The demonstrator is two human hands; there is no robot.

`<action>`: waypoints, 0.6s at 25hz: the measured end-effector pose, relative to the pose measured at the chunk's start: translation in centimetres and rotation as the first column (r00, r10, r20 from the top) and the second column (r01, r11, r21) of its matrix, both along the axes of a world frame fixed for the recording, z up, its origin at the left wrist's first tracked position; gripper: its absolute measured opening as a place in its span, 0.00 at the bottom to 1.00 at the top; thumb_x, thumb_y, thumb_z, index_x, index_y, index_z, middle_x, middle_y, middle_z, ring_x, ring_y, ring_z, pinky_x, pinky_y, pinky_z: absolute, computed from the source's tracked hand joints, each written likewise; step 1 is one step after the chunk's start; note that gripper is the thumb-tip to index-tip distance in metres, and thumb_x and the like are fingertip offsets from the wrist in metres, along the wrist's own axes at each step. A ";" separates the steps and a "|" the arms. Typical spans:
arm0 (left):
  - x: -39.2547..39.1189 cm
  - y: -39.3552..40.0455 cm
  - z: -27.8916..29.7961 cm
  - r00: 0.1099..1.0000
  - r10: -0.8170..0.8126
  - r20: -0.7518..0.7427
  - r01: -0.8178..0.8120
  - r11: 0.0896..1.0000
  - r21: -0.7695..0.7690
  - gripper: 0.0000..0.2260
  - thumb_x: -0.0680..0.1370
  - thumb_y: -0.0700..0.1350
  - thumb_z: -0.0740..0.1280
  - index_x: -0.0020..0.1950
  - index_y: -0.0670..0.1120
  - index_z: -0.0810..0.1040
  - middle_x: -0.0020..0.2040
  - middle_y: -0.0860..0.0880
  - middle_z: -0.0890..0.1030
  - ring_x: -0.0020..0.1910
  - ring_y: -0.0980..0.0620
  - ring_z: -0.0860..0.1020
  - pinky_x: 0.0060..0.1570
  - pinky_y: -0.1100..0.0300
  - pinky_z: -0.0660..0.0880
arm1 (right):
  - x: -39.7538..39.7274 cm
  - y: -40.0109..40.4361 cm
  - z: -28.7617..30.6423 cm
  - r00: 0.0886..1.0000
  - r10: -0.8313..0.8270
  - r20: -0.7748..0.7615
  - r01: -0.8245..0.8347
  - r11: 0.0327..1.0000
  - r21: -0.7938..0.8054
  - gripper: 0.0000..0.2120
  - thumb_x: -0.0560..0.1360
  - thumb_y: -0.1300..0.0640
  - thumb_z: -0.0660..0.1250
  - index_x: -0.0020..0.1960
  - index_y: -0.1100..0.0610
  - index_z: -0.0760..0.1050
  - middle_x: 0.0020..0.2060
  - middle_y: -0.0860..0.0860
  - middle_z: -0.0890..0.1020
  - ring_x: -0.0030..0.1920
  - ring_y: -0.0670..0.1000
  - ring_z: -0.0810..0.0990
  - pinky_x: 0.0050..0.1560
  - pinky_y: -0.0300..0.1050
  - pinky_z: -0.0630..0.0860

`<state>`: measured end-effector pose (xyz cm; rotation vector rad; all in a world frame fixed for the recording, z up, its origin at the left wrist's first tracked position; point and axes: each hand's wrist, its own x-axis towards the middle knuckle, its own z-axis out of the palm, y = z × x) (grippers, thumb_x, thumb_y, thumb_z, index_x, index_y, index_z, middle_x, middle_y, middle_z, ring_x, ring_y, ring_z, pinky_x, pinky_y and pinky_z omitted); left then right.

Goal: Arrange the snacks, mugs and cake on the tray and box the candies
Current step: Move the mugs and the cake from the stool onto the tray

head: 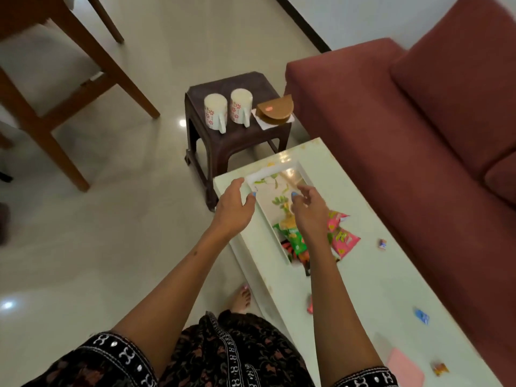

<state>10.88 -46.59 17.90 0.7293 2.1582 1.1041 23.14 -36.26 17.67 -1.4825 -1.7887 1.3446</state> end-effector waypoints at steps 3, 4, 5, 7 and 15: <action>-3.1 2.3 -0.1 0.999 0.037 -0.015 -0.037 0.999 -0.009 0.24 0.77 0.48 0.62 0.71 0.44 0.60 0.71 0.42 0.67 0.68 0.44 0.67 0.66 0.51 0.66 | -3.5 3.1 0.2 0.997 0.073 0.033 -0.074 0.997 0.022 0.15 0.77 0.57 0.62 0.63 0.56 0.73 0.62 0.54 0.78 0.61 0.54 0.76 0.57 0.44 0.73; -4.4 3.1 -0.2 0.998 0.063 -0.017 -0.063 0.998 -0.006 0.25 0.77 0.48 0.63 0.71 0.44 0.60 0.71 0.42 0.67 0.69 0.44 0.67 0.65 0.52 0.65 | -4.8 4.3 0.3 0.995 0.094 0.046 -0.096 0.994 0.042 0.15 0.77 0.57 0.62 0.63 0.56 0.73 0.62 0.53 0.77 0.60 0.53 0.76 0.57 0.43 0.72; -5.3 3.6 -0.2 0.997 0.082 -0.010 -0.082 0.997 -0.012 0.25 0.76 0.48 0.63 0.71 0.44 0.60 0.71 0.43 0.67 0.69 0.44 0.67 0.65 0.53 0.65 | -5.9 5.0 0.4 0.993 0.107 0.054 -0.109 0.993 0.046 0.15 0.77 0.57 0.62 0.63 0.56 0.73 0.62 0.53 0.77 0.60 0.53 0.76 0.58 0.45 0.72; -6.9 4.8 -0.2 0.995 0.100 0.011 -0.100 0.995 -0.007 0.26 0.76 0.48 0.64 0.71 0.45 0.60 0.71 0.43 0.67 0.69 0.45 0.66 0.65 0.54 0.65 | -7.9 6.4 0.4 0.989 0.143 0.038 -0.144 0.989 0.045 0.15 0.77 0.57 0.63 0.63 0.55 0.73 0.62 0.52 0.77 0.60 0.53 0.76 0.57 0.46 0.74; -17.2 12.4 -1.8 0.998 0.029 -0.055 -0.035 0.994 -0.105 0.25 0.72 0.46 0.68 0.68 0.45 0.66 0.65 0.43 0.73 0.64 0.45 0.72 0.60 0.56 0.69 | -18.3 13.4 -0.8 0.967 0.236 0.096 -0.244 0.967 0.079 0.18 0.74 0.57 0.66 0.64 0.53 0.72 0.63 0.51 0.77 0.61 0.51 0.75 0.59 0.46 0.72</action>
